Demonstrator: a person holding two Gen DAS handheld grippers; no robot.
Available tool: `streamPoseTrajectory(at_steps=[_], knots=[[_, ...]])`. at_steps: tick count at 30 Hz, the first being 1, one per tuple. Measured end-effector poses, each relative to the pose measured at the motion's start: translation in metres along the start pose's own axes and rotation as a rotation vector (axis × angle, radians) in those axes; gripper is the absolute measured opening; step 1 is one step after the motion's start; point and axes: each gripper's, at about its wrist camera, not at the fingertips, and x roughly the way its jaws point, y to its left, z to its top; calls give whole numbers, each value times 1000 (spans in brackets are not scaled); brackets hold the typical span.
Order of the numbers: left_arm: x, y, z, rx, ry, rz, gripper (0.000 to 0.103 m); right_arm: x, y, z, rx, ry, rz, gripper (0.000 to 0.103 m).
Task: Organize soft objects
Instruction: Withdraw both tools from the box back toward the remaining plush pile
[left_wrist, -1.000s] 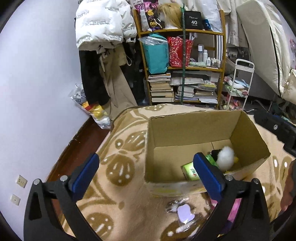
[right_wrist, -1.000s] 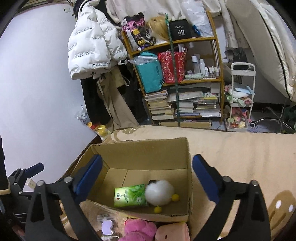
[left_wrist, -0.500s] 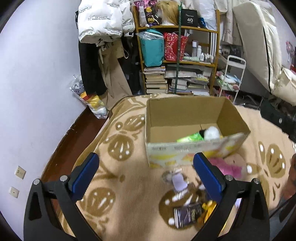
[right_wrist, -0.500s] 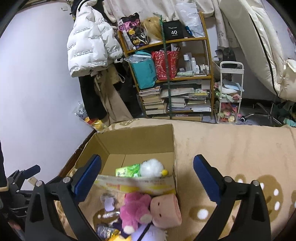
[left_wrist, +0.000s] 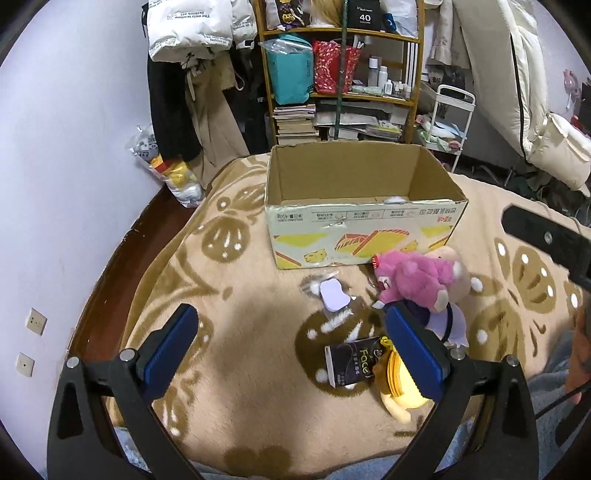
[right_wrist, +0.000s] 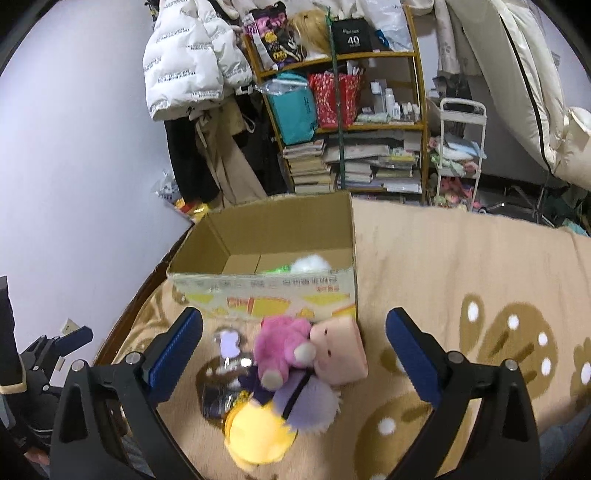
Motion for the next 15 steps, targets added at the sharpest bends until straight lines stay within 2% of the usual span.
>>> streamPoseTrajectory(at_steps=[8,15], knots=[[2,-4,-10,2,24,10,100,-1,-1,-13,-15,35,-19,103],[9,-12,-17,22,51,2,100,13,-2,-19,-29,100,-59,103]])
